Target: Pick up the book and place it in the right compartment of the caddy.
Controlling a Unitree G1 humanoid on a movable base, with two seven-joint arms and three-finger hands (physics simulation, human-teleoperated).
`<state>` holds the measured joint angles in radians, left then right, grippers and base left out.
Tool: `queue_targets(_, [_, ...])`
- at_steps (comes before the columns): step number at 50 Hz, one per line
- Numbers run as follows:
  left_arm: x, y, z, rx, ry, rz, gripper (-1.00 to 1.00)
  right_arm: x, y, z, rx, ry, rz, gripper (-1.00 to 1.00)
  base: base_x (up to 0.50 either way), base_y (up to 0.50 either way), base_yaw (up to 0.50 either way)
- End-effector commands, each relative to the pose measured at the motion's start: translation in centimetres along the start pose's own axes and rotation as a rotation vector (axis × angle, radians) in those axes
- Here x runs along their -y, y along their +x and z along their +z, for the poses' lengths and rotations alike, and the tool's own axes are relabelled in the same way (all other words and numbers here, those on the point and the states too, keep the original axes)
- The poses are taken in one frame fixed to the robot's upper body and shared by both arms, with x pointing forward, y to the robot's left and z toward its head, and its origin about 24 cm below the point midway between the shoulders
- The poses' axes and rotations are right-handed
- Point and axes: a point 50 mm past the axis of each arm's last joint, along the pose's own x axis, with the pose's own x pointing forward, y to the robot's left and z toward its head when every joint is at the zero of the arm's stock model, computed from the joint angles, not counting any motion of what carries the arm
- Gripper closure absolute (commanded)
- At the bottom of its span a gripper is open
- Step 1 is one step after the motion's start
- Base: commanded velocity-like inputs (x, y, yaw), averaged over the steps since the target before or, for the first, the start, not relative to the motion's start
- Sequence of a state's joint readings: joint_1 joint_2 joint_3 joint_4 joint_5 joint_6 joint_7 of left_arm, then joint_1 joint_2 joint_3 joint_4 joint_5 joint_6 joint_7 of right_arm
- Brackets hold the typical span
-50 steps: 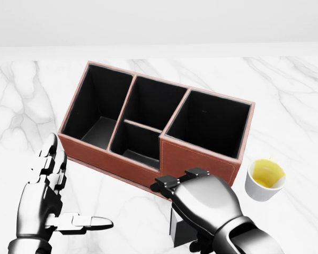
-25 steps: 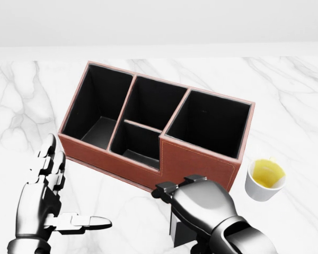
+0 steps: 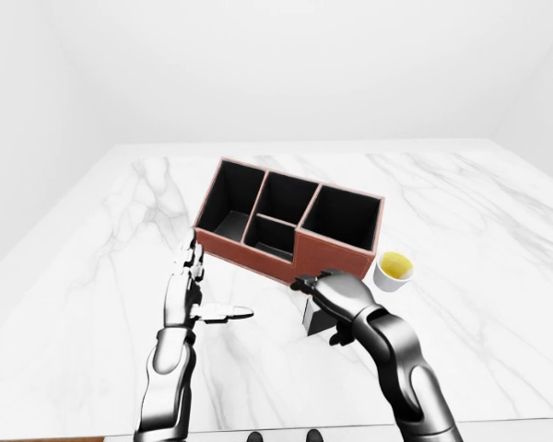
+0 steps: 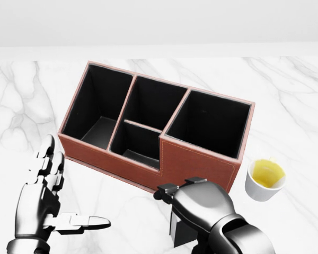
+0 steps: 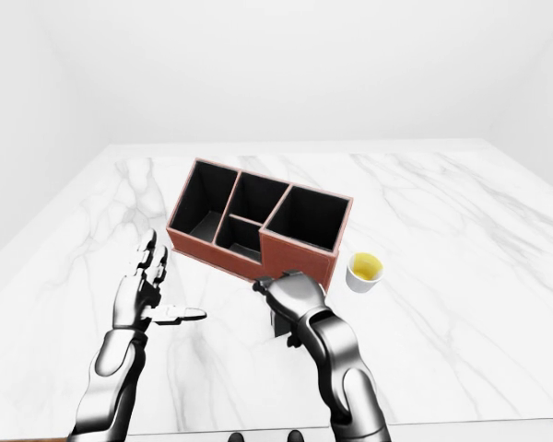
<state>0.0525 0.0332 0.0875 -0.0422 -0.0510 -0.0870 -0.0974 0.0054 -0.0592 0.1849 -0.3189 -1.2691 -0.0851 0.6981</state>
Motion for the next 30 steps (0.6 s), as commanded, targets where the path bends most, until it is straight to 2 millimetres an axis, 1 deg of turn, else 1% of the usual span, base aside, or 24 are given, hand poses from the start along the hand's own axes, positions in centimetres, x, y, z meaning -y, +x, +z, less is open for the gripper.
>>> queue_targets(1, [-0.10, -0.01, -0.17, -0.007, -0.003, 0.004, -1.00, -0.15, 0.27, -0.19, -0.004, 0.003, 0.012, -0.42, 0.00, 0.00, 0.00])
queue_targets(16, [-0.44, 0.02, -0.01, 0.000, -0.008, 0.012, -1.00, -0.37, 0.59, -0.48, -0.015, 0.000, 0.029, -0.44, 0.00, 0.00, 0.00])
queue_targets(30, [-0.57, 0.11, -0.42, -0.017, -0.012, 0.015, -1.00, -0.56, 0.93, -0.94, -0.038, -0.022, 0.048, -0.45, 0.00, 0.00, 0.00])
